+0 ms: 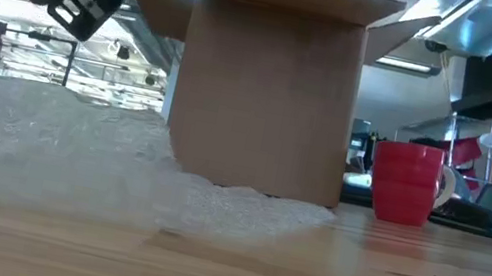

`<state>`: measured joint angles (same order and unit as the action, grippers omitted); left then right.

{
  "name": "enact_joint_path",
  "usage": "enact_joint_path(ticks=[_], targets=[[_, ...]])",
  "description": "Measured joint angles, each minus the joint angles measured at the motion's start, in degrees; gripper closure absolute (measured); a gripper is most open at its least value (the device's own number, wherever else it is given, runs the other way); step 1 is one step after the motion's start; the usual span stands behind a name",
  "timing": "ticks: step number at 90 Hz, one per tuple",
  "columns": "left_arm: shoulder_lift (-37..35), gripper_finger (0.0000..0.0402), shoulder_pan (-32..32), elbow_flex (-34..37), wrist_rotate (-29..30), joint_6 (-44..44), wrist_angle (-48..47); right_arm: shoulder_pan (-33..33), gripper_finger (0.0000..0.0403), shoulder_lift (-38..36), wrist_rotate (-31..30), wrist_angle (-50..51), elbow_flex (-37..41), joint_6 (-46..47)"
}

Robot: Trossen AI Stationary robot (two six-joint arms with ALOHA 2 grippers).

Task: Wrap mug
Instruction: Wrap the red mug using the bubble wrap

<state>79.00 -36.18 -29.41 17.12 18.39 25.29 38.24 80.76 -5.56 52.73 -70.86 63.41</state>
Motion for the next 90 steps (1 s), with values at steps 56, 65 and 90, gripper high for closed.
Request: enact_joint_path(ticks=[56, 65, 90], targets=[[-11.26, 0.0402, 10.34, 0.02, -0.33, 2.69, -21.79, -2.26, 0.0403, -49.93, -7.87, -4.85, 46.39, 1.39], [-14.57, 0.0402, 14.46, 0.02, -0.06, 3.33, -26.96, -4.89, 0.0403, -58.15, -7.97, 0.62, 46.98, 0.63], [-15.48, 0.0402, 21.78, 0.02, 3.05, 0.95, -32.28, -9.40, 0.0403, -64.31, -15.03, 0.10, 49.98, -6.69]])
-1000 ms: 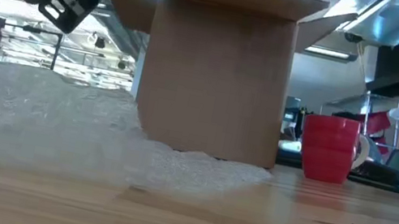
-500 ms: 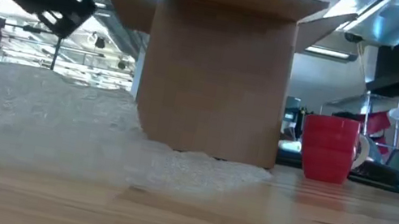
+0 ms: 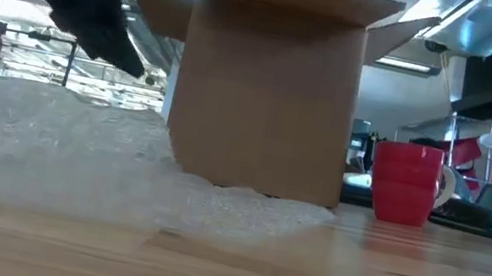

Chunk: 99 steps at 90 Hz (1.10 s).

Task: Wrap mug
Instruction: Wrap the red mug using the bubble wrap

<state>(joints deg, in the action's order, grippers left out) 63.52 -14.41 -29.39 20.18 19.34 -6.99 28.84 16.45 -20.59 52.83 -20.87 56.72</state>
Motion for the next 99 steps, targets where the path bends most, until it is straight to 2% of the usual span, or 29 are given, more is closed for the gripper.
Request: enact_joint_path(ticks=[17, 33, 48, 71, 85, 99], targets=[[0.38, 0.0402, 1.72, 0.00, -0.28, 3.68, -5.34, -0.03, 0.0403, 2.95, -0.84, -2.75, 0.25, 1.41], [0.44, 0.0402, 1.69, 0.02, -0.70, 7.25, -5.84, -0.03, 0.0403, 4.61, -2.63, -8.90, 0.25, 1.41], [0.44, 0.0402, 1.72, 0.02, -0.69, 11.76, -5.63, -0.03, 0.0403, 5.68, -8.68, -12.78, 0.23, -5.73], [0.44, 0.0402, 1.72, 0.02, -0.69, 12.97, -3.55, -1.99, 0.0400, 8.14, -10.83, -20.87, 0.18, -19.01], [0.44, 0.0402, 1.72, 0.02, -0.68, 12.95, -2.84, -8.44, 0.0381, 10.80, -7.15, -22.62, 0.18, -23.02], [0.44, 0.0402, 1.68, 0.02, -0.69, 12.94, -2.83, -17.48, 0.0346, 14.96, 2.63, -26.01, 0.18, -28.54]])
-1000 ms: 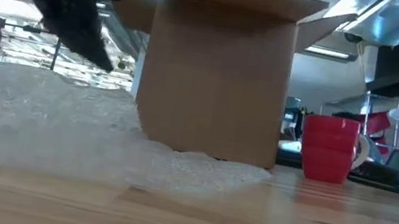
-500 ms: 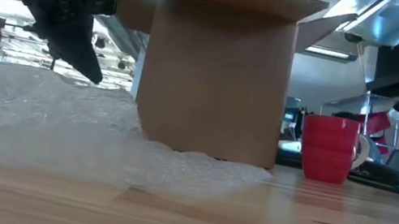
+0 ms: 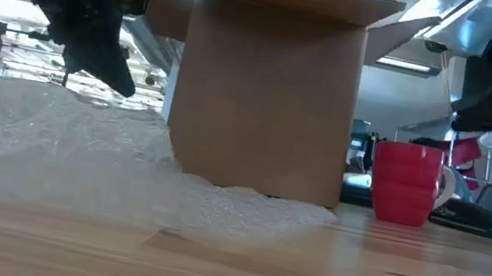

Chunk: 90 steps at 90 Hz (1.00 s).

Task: Wrap mug
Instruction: Wrap the red mug using the bubble wrap

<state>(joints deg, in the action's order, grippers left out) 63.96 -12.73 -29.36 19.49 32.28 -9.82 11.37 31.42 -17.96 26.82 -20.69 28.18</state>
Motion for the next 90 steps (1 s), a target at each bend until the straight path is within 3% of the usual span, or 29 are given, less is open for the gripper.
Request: enact_joint_path(ticks=[9, 22, 49, 66, 90], targets=[[0.00, 0.0402, 0.00, 0.00, -0.03, -0.01, -0.01, -5.58, 0.0325, 2.41, 6.55, -1.14, -1.19, -4.35], [0.00, 0.0402, 0.01, 0.00, -1.28, -0.08, -0.06, -11.88, 0.0302, 7.22, 11.18, -0.95, -5.20, -11.67], [0.00, 0.0402, 0.00, 0.00, -1.75, -0.08, -0.26, -21.17, 0.0294, 22.18, 23.51, 3.03, -12.62, -22.76], [0.00, 0.0402, -0.02, 0.00, -1.76, -0.08, -0.40, -24.40, 0.0294, 27.58, 25.10, 6.76, -15.45, -26.97], [0.00, 0.0402, -0.02, -0.01, -1.78, -0.11, -1.64, -27.28, 0.0295, 28.15, 25.10, 7.95, -15.67, -28.85]])
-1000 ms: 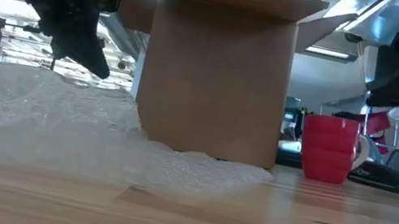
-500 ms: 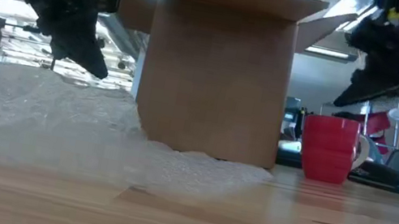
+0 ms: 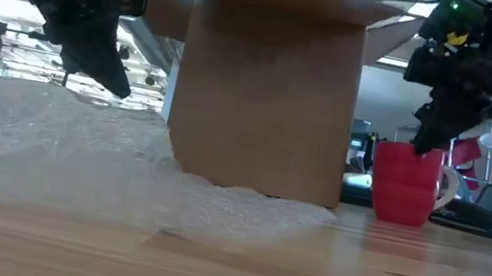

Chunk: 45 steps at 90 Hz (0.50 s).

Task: Wrap mug
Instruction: Wrap the red mug using the bubble wrap

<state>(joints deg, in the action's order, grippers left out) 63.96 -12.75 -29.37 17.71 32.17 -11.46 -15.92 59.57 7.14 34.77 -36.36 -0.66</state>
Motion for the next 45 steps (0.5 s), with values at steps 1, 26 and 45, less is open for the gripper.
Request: enact_joint_path(ticks=[1, 26, 45], targets=[[0.00, 0.0402, 0.00, 0.01, 0.00, 0.00, -0.11, -0.03, 0.0295, 0.00, 0.00, -0.03, 0.03, -0.03], [0.00, 0.0402, 0.00, -0.01, -0.01, 0.91, 0.02, 0.04, 0.0316, 3.93, -1.31, -0.80, 1.41, -0.90], [0.00, 0.0402, -2.25, -0.01, -0.18, 3.44, 0.13, 0.07, 0.0391, 6.16, -1.52, -1.14, 1.47, -1.42]])
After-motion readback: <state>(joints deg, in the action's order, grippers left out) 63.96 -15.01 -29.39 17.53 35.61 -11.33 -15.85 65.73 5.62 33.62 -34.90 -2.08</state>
